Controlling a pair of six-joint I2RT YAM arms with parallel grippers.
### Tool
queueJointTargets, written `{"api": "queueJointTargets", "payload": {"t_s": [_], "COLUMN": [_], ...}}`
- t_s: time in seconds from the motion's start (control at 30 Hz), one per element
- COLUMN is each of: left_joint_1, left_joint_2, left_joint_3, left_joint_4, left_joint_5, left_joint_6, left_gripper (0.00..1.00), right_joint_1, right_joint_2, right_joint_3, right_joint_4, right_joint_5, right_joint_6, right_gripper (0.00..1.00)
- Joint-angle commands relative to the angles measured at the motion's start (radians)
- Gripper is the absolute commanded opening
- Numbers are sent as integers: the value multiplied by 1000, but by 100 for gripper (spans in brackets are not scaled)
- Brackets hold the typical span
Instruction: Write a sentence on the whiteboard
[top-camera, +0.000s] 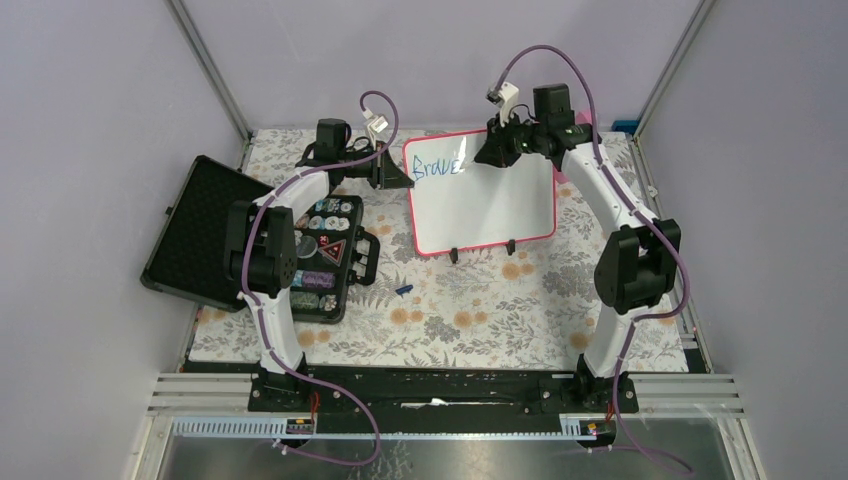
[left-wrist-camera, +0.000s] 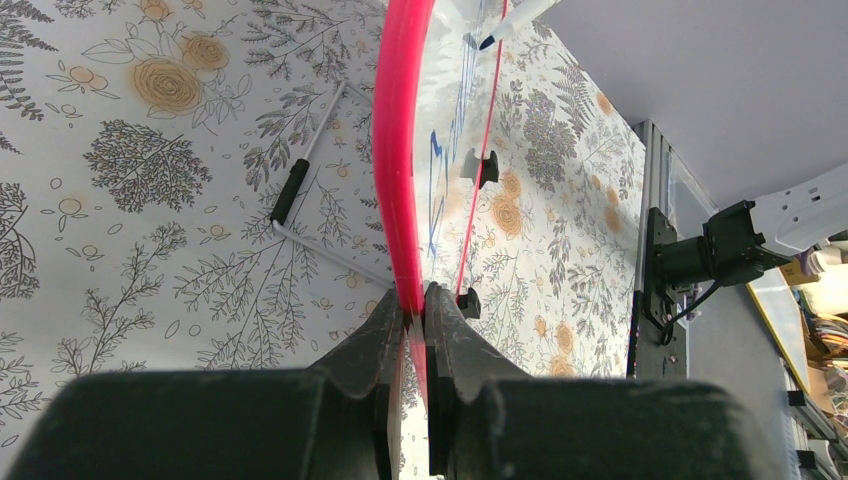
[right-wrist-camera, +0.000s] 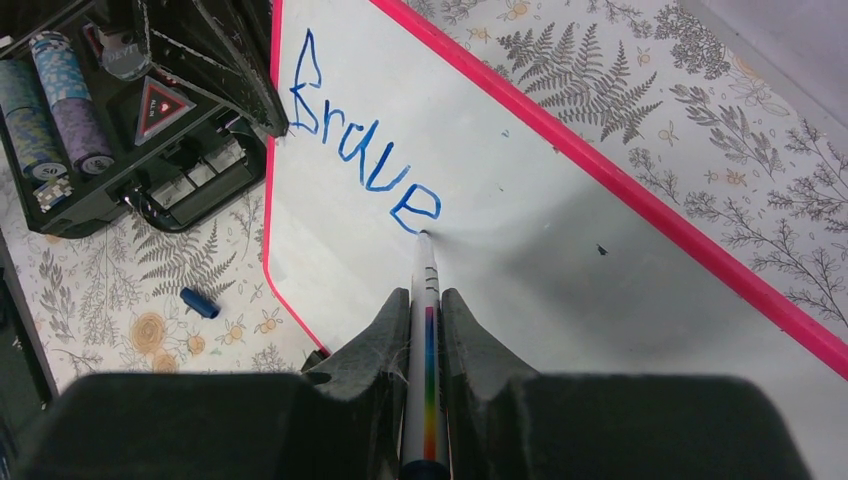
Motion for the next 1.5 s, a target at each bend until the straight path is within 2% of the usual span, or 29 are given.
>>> {"api": "queueJointTargets", "payload": {"t_s": [0.0,0.27,0.77,0.9,1.13,1.3,1.47], "left_joint_1": [-34,-35,-35,-35,-38,-38,-38], "left_joint_2": [4,-8,-14,-11,-10,-11,-5], "left_joint_3": [23,19,19,21,18,20,27], "left_joint_4": [-21,-22,-35,-34,-34,-34,-34], "left_joint_5": [11,9,10,13,20,21,16], "left_joint_6": [44,43,46,44,44,44,41], "left_gripper": [0,1,18,20,11,0,0], "right_joint_1": [-12,-12,-72,-77,-78,-73,-66], "right_joint_2": [-76,-113,-149,-144,-121,-103,-94], "right_joint_3": [24,13,-66,-89,-97,-90,-95], "right_joint_4": [-9,-6,41,71,107,114,113], "right_joint_5": [-39,-91,-86,-75,-63,-63,-64], "right_joint_6": [6,34,58,72,96,106,102], "right_gripper": [0,0,0,0,0,0,0]}}
